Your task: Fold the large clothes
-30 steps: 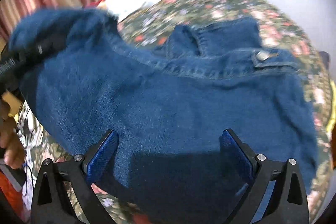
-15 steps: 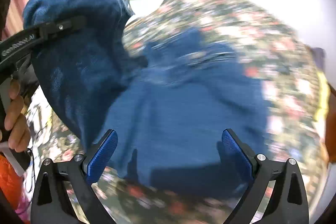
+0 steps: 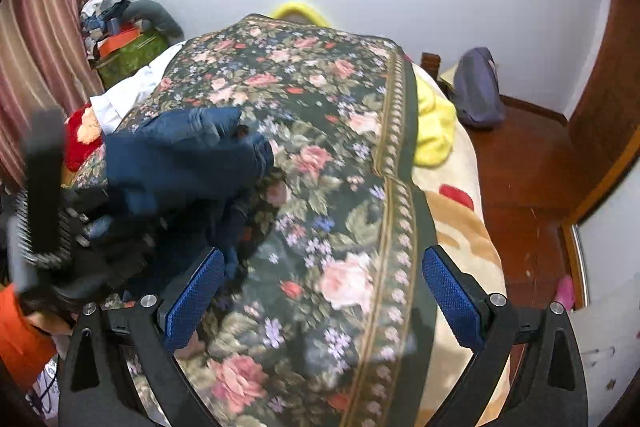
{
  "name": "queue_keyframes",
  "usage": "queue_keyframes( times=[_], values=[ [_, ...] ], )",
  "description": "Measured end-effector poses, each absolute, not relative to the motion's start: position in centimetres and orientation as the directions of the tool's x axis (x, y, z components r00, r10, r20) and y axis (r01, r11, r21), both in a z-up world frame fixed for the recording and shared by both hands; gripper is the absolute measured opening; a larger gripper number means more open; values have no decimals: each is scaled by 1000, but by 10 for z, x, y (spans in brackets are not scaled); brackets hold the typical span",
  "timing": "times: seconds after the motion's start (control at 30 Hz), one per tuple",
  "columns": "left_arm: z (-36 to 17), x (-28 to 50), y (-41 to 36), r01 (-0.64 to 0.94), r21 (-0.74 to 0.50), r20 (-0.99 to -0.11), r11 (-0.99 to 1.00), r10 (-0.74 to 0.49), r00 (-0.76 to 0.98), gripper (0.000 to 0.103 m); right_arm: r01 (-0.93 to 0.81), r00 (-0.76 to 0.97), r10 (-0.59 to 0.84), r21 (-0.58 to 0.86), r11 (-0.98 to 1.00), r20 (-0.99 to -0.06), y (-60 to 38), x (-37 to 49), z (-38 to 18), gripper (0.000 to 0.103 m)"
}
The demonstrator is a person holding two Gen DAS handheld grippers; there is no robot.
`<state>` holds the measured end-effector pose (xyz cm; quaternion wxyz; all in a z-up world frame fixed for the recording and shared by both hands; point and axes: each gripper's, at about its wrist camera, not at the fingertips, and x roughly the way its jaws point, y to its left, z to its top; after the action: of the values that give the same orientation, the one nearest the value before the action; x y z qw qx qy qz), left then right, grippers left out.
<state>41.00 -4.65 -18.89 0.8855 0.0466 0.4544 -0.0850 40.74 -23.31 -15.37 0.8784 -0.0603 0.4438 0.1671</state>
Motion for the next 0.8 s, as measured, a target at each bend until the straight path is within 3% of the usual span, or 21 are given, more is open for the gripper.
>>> queue_keyframes(
  times=[0.07,0.13,0.23,0.43,0.57,0.67,0.8],
  values=[
    [-192,403,-42,194,-15,-818,981,-124,562,26,-354,545,241,39,934,-803,-234,404,-158,99],
    [-185,400,-38,216,-35,-826,976,-150,543,48,-367,542,237,27,930,-806,-235,400,-159,99],
    [-172,388,-41,273,-83,-833,958,-217,508,65,-386,546,236,9,922,-804,-227,396,-158,99],
    [-128,345,-18,261,-103,-785,960,-240,571,70,-437,564,309,40,899,-766,-202,389,-137,99],
    [-109,337,31,122,-86,-749,989,-145,646,79,-483,550,367,73,873,-750,-172,393,-127,99],
    [-113,342,64,11,-34,-751,999,-33,659,82,-505,509,401,113,856,-762,-147,400,-133,99],
    [-149,355,96,-82,-37,-810,996,18,586,82,-505,442,391,136,852,-808,-119,415,-160,99]
  ],
)
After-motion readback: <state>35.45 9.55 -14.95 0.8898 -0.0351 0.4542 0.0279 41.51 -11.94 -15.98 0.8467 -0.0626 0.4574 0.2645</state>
